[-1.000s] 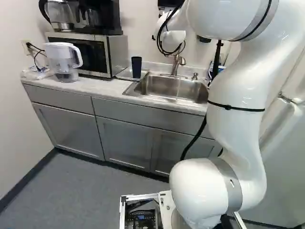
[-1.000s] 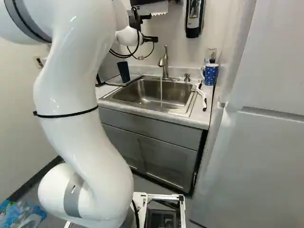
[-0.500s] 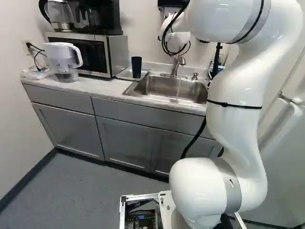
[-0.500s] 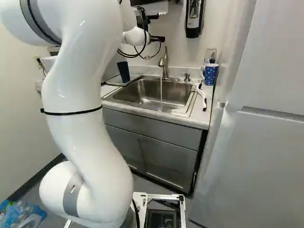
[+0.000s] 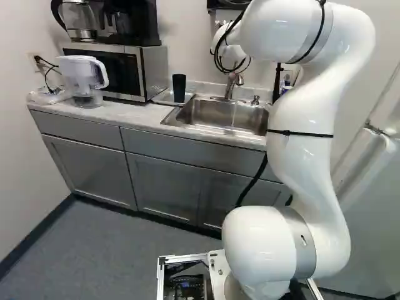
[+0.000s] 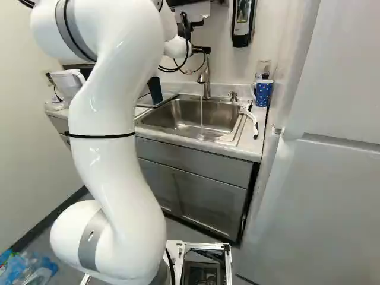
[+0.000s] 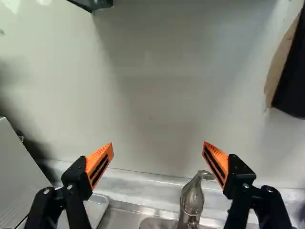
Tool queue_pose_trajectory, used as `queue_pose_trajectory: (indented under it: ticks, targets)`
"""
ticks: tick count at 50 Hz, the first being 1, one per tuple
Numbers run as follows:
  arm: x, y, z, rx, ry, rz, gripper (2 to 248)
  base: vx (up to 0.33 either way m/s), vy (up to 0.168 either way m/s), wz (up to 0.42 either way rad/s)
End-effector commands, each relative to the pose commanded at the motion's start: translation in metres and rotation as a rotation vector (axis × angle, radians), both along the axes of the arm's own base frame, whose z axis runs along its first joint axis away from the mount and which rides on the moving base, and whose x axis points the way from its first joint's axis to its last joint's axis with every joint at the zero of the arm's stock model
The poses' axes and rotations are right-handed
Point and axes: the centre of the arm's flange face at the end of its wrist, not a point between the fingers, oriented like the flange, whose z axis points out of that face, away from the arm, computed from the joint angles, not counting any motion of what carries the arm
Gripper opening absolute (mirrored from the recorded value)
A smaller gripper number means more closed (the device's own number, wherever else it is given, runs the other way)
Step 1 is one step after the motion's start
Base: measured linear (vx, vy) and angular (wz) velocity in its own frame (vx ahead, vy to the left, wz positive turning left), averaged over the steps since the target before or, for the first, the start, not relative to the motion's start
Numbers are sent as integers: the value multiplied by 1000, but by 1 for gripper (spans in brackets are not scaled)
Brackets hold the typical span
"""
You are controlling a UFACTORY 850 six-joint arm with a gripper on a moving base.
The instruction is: Rinse the cup and place it in the tray
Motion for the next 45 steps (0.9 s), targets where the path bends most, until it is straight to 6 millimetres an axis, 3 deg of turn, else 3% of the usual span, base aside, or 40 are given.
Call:
queue_pose_trajectory:
  ticks: [45]
  targets:
    - [-8, 5, -7, 15, 97, 18, 247, 0, 0, 0]
